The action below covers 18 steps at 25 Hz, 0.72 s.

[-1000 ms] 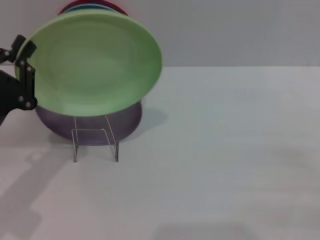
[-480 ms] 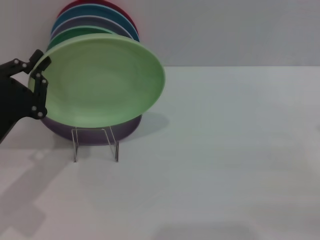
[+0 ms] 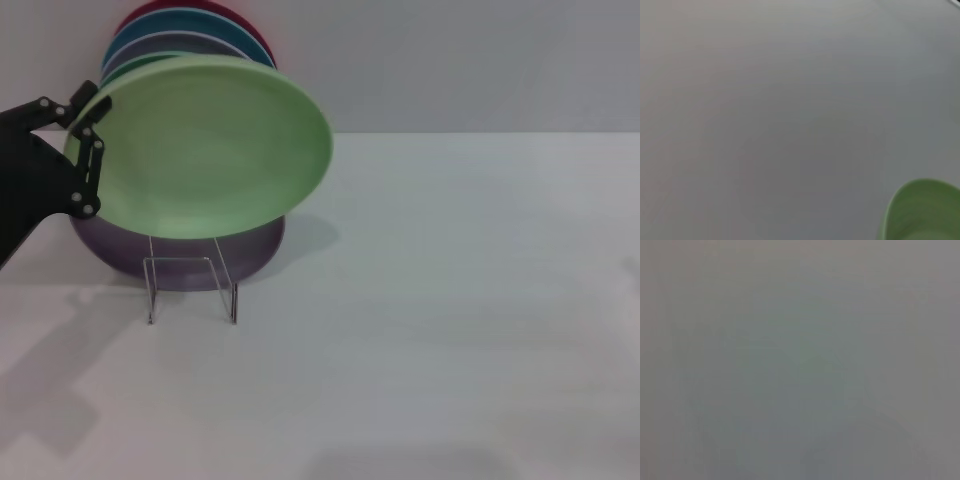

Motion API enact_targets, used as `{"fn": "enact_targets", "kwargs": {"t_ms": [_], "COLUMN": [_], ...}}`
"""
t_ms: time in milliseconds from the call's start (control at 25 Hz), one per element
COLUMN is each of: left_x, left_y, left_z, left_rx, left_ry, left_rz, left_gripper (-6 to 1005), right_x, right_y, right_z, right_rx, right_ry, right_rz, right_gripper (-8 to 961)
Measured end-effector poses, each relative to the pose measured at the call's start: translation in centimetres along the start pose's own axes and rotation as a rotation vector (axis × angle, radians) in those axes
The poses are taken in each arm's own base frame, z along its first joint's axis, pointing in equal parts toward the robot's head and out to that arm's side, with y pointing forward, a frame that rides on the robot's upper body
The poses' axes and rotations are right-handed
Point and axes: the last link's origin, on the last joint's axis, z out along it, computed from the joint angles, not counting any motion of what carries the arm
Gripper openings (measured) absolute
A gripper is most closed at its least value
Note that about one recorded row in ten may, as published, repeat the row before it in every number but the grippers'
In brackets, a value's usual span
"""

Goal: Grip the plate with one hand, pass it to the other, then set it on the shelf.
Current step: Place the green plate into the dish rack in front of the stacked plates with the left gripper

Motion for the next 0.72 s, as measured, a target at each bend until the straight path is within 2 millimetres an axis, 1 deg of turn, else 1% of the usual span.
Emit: {"fn": "enact_targets", "kwargs": {"t_ms": [80, 240, 720], "left_x": [-0.46, -0.74, -1.04], "left_y": [-0.06, -0.28, -0.26], "left_z": [0.1, -0.09, -0.46], "left_rx": [-0.024, -0.033, -0.035], "left_ry": [-0.025, -0.043, -0.069], "left_rz": [0.018, 0.027, 0.045], "left_gripper": [59, 59, 70], "right_x": [0.08, 0.13, 0.24], "right_y": [0.17, 0.26, 0.72], "right_z": [-0.01, 0.06, 0.67], "right_rx": [-0.009, -0.016, -0.057], "right_ry": [0.001, 0.003, 0.012], "right_rz": [-0.012, -0.013, -0.029], "right_gripper": [551, 551, 551]}}
